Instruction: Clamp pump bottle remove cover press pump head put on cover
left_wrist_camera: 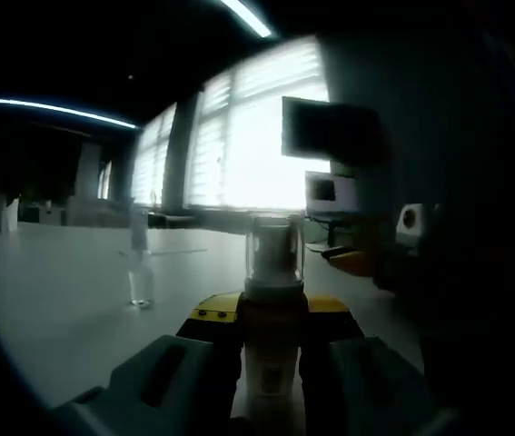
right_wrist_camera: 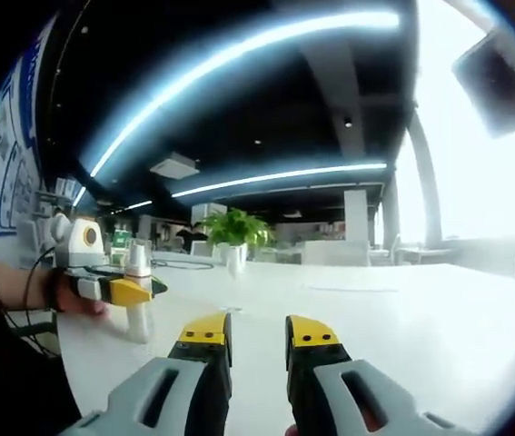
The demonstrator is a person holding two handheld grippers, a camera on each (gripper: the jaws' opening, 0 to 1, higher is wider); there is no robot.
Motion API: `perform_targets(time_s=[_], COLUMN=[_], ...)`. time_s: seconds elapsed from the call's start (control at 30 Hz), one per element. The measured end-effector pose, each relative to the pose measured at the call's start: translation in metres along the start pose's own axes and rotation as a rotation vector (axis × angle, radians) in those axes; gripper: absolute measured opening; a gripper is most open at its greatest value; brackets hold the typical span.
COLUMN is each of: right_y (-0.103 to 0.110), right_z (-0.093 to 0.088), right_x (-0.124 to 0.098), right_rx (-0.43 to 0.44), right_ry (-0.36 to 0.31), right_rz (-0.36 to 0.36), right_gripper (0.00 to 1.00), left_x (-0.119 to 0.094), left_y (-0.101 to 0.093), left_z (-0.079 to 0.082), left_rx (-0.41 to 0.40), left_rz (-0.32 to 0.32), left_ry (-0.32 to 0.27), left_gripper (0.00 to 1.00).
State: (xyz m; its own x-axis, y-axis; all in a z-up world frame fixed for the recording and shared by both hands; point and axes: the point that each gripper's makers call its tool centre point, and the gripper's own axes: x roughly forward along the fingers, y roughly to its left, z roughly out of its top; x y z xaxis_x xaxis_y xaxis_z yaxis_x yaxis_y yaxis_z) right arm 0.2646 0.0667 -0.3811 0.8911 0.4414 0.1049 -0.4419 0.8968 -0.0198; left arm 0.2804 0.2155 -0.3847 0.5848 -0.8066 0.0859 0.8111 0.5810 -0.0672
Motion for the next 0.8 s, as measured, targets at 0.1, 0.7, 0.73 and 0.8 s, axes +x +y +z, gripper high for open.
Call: perform_targets(time_s=[0.1, 0.7, 0.73, 0.8], right_y=[-0.004, -0.010, -0.010, -0.010], right_z=[0.000, -0.001, -0.001, -0.001], right_x=[0.000, 0.001, 0.002, 0.002], right_rx=[0.001, 0.026, 0.025, 0.029], right_ry=[0.001, -0.002, -0.001, -0.002], right_rz=[-0.016, -0.029, -0.028, -0.027], right_gripper=[0.17, 0.16, 0.16, 0.16], left_x=[0.001, 0.051, 0.055, 0.063], left_y=[0.002, 0.021, 0.021, 0.022], left_z=[0.003, 0.034, 0.036, 0.039], left_rx=[-0.016, 0.029, 0.029, 0.049], left_rz=[0.006, 0.059, 0.059, 0.064], left_ry=[-0.008, -0.049, -0.053, -0.074], left_gripper=[0.14, 0.14, 0.14, 0.14])
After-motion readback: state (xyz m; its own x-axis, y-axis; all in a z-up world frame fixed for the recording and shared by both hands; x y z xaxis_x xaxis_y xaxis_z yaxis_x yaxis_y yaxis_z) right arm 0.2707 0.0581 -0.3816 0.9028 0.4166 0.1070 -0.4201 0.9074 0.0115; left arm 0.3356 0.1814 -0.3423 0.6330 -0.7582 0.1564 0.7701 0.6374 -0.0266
